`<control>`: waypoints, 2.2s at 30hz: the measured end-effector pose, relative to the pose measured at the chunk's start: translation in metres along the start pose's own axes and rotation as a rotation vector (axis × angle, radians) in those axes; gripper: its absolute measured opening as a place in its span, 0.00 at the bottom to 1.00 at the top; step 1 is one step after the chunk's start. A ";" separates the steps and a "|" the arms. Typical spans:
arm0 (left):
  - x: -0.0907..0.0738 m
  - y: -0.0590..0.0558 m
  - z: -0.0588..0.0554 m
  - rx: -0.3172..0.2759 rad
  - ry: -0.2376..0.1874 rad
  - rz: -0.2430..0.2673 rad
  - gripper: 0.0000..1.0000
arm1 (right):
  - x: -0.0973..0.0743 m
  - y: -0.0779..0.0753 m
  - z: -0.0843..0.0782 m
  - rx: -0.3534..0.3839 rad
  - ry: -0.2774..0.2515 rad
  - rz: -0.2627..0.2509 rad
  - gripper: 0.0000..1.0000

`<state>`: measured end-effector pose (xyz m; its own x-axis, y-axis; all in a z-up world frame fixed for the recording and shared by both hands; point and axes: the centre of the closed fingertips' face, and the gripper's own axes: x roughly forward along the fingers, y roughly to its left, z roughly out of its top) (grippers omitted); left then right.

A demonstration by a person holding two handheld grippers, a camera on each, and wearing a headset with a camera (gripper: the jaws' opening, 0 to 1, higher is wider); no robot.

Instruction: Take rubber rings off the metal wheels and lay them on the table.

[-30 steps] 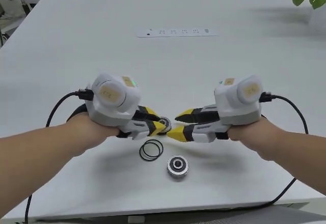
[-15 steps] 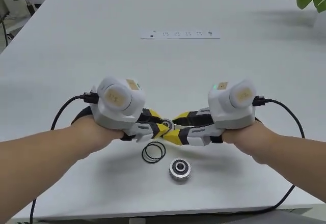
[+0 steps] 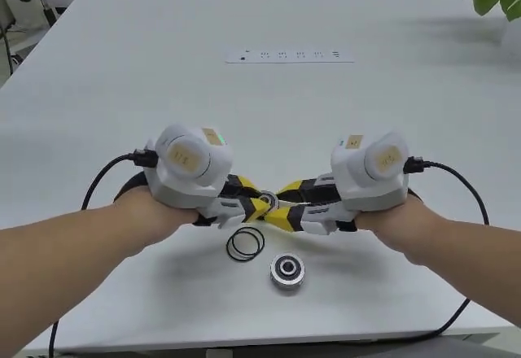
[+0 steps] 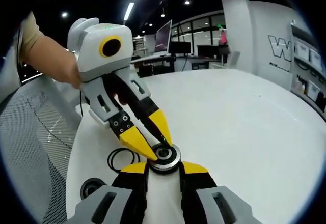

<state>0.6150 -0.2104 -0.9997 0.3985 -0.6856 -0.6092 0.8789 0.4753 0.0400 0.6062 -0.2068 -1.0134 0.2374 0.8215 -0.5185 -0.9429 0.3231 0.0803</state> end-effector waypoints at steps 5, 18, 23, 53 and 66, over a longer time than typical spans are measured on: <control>0.000 -0.001 0.000 -0.003 -0.002 0.003 0.13 | 0.000 0.000 -0.001 -0.022 0.009 -0.003 0.21; -0.001 -0.002 -0.001 -0.010 -0.003 0.007 0.13 | -0.001 0.000 -0.001 -0.035 0.023 -0.012 0.20; -0.001 -0.003 0.000 -0.013 -0.005 0.007 0.12 | -0.002 0.000 -0.002 -0.032 0.024 -0.012 0.20; 0.000 -0.001 -0.002 -0.037 -0.008 0.011 0.12 | -0.005 -0.001 -0.005 -0.005 0.035 -0.018 0.16; 0.000 0.000 -0.003 -0.044 -0.011 0.012 0.12 | -0.009 -0.004 -0.010 0.036 0.032 -0.001 0.01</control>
<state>0.6140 -0.2090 -1.0020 0.4119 -0.6856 -0.6002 0.8617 0.5073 0.0119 0.6051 -0.2199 -1.0173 0.2307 0.8060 -0.5451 -0.9335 0.3415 0.1098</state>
